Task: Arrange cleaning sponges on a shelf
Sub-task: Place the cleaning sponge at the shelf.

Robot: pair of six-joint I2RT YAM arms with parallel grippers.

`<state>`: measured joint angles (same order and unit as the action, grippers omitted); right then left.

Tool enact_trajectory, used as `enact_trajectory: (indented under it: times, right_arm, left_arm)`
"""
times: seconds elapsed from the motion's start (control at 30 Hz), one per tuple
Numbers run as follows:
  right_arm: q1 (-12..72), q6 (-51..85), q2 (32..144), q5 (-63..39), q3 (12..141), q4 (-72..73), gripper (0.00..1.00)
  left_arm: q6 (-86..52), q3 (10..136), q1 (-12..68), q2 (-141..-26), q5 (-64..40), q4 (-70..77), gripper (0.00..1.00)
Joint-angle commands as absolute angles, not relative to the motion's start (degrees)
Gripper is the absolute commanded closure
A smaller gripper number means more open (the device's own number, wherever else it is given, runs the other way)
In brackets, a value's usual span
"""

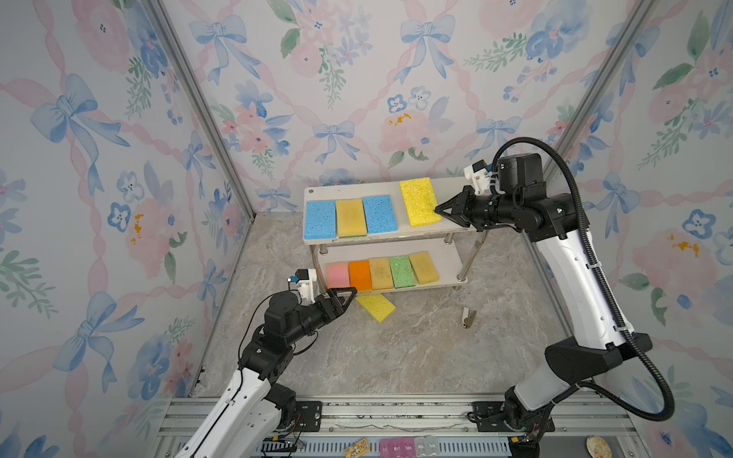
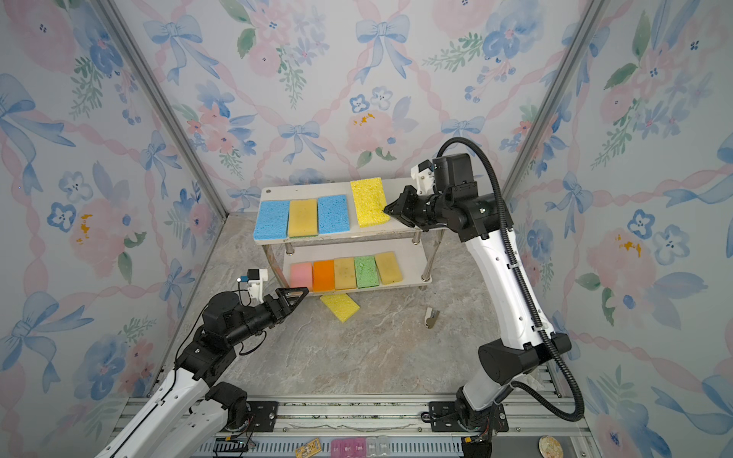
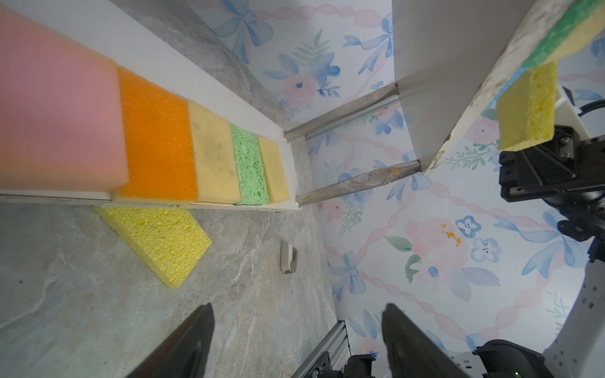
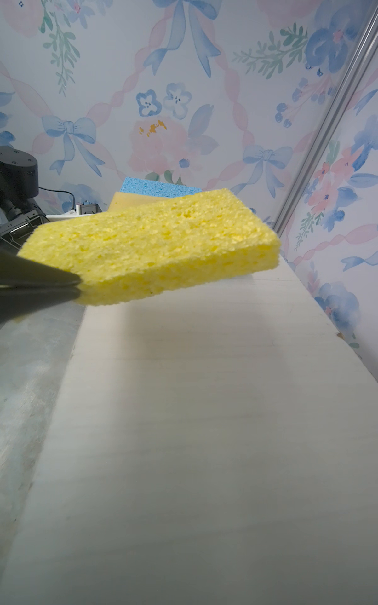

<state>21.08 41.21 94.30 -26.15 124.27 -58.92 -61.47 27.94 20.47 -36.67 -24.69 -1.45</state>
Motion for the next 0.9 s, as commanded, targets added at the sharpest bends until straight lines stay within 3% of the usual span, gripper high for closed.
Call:
enact_trajectory:
  times: [0.0,0.87]
  right_arm:
    - [20.83,42.10,96.24,-25.99,125.52,-58.89,1.00]
    - [21.28,43.29,99.01,-25.49,122.34,-54.99,1.00]
  left_arm:
    - [-59.67,27.40,19.42,-35.98,-26.34,-2.80,0.18]
    - [-58.22,27.25,15.75,-35.70,-29.91,-4.39,0.15]
